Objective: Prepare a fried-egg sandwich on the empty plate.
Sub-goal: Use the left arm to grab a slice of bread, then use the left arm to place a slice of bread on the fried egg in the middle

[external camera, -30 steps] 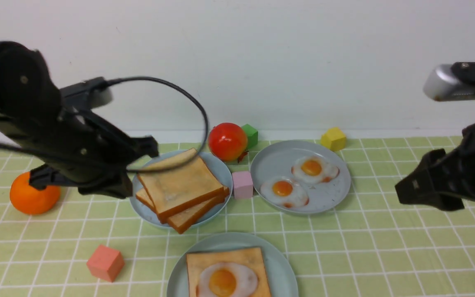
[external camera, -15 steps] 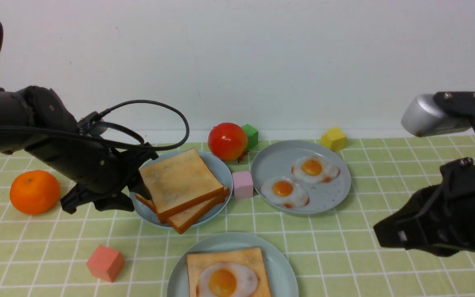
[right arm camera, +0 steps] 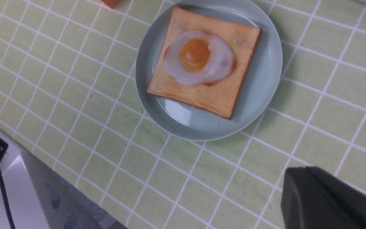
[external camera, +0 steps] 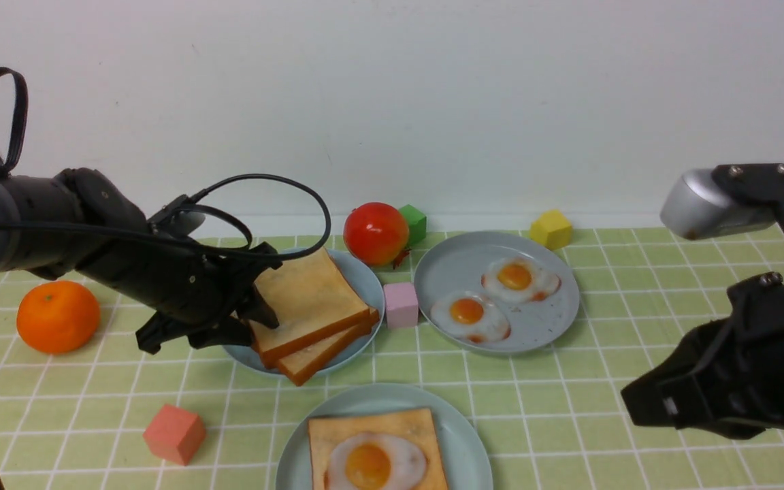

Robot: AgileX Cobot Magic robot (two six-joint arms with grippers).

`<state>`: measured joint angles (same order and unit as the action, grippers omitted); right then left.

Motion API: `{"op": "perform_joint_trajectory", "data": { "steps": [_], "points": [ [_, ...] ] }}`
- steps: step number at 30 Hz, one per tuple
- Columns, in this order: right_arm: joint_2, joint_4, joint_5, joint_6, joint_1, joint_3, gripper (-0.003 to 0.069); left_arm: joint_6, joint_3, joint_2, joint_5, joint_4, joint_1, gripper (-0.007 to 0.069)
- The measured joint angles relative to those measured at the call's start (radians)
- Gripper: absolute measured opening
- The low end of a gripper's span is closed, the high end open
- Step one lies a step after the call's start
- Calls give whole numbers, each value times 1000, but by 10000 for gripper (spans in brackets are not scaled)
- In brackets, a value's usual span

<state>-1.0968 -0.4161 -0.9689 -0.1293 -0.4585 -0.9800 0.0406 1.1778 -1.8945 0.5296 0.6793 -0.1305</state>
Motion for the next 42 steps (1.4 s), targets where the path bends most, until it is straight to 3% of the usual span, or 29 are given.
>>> {"op": "perform_joint_trajectory", "data": {
  "steps": [8,15,23,28,34,36,42],
  "points": [
    [1,0,-3,0,0,0,6,-48,-5,46,72,-10,-8,66],
    [1,0,-8,19,0,0,14,-102,-150,278,124,9,-165,58],
    [1,0,-9,19,0,0,22,-98,-431,348,-118,146,-372,58],
    [1,0,-9,19,0,0,36,-89,-473,320,-220,177,-409,60],
    [3,16,-9,19,0,0,52,-87,-473,309,-253,176,-409,167],
    [17,38,-1,22,0,0,59,-87,-473,310,-239,157,-409,243],
    [154,131,30,76,0,1,67,-32,-473,418,-139,32,-409,386]
  ]
}}
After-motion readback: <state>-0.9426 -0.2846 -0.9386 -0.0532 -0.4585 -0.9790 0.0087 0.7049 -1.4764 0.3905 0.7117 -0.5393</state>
